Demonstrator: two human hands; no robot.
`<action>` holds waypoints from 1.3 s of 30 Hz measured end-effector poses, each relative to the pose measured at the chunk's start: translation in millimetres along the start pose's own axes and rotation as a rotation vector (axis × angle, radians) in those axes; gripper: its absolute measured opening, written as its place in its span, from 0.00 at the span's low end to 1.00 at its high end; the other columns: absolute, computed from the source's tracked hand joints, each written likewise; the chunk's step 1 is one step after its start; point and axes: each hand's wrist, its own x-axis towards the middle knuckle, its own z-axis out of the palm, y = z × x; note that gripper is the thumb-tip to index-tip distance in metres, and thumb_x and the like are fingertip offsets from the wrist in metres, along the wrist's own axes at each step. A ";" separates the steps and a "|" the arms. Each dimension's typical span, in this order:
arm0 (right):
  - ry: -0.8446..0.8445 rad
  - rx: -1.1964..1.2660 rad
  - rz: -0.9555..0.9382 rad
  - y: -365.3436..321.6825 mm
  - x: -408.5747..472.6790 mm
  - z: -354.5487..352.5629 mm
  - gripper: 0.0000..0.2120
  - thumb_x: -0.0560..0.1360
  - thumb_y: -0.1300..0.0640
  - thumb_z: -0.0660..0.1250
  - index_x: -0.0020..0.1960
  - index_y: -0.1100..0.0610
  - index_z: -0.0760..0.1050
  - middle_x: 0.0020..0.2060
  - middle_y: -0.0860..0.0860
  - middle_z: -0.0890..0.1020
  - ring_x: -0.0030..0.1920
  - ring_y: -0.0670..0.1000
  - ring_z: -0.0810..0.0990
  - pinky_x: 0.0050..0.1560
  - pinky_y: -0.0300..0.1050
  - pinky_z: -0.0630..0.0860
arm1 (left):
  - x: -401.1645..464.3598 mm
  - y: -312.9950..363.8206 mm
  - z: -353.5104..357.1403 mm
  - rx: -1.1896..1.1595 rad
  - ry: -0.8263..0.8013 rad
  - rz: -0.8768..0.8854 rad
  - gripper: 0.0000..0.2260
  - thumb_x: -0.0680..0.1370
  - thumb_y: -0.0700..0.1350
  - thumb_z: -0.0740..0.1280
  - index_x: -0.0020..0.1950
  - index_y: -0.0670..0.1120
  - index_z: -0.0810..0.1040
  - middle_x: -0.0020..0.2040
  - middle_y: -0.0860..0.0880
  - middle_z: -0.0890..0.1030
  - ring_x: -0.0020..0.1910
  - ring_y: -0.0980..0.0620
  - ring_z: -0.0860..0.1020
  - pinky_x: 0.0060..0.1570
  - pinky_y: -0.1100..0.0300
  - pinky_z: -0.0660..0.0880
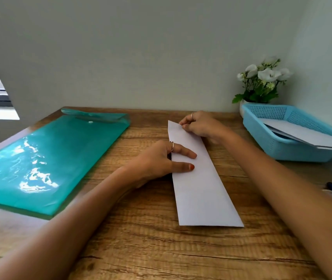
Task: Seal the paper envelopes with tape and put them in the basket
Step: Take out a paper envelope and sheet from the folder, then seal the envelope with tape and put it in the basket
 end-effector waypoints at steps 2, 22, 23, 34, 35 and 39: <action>0.006 0.032 0.003 2.2 0.1 0.4 0.10 0.78 0.60 0.62 0.53 0.53 0.80 0.50 0.50 0.80 0.49 0.47 0.76 0.42 0.37 0.73 | 2.6 -0.4 0.3 0.014 0.003 0.000 0.12 0.72 0.48 0.72 0.54 0.58 0.81 0.51 0.64 0.73 0.51 0.62 0.73 0.47 0.70 0.68; 0.042 -0.220 -0.238 -39.4 -157.7 -99.0 0.08 0.77 0.55 0.65 0.54 0.48 0.79 0.51 0.43 0.81 0.55 0.38 0.76 0.52 0.32 0.68 | -5.6 -0.8 9.9 0.313 0.169 0.082 0.17 0.71 0.55 0.72 0.58 0.62 0.75 0.65 0.53 0.71 0.55 0.53 0.73 0.56 0.57 0.72; 0.070 -0.241 -0.216 -35.4 -172.1 -107.2 0.08 0.77 0.56 0.65 0.53 0.48 0.79 0.50 0.44 0.81 0.54 0.39 0.77 0.52 0.33 0.69 | -7.0 0.0 11.9 0.325 0.176 0.088 0.17 0.71 0.55 0.71 0.59 0.61 0.74 0.65 0.53 0.71 0.54 0.54 0.73 0.53 0.59 0.71; 0.139 -0.514 0.125 37.6 -271.5 -127.9 0.08 0.67 0.47 0.73 0.46 0.44 0.80 0.49 0.44 0.76 0.50 0.45 0.74 0.54 0.46 0.73 | -8.7 0.8 16.2 0.547 0.258 -0.014 0.35 0.70 0.61 0.68 0.74 0.55 0.60 0.68 0.45 0.70 0.58 0.48 0.74 0.54 0.54 0.72; 0.115 -0.539 0.140 43.4 -272.7 -124.6 0.10 0.67 0.47 0.73 0.49 0.44 0.79 0.51 0.44 0.74 0.52 0.45 0.72 0.55 0.45 0.71 | -8.7 0.4 15.7 0.556 0.262 -0.022 0.35 0.70 0.62 0.68 0.74 0.55 0.60 0.69 0.44 0.70 0.59 0.47 0.73 0.55 0.54 0.72; 0.124 -0.603 0.131 64.5 -269.9 -114.6 0.14 0.70 0.52 0.73 0.55 0.46 0.79 0.53 0.44 0.69 0.55 0.46 0.70 0.55 0.40 0.66 | -9.5 0.0 16.5 0.626 0.250 -0.055 0.37 0.68 0.66 0.64 0.74 0.55 0.61 0.69 0.44 0.70 0.59 0.46 0.73 0.56 0.53 0.71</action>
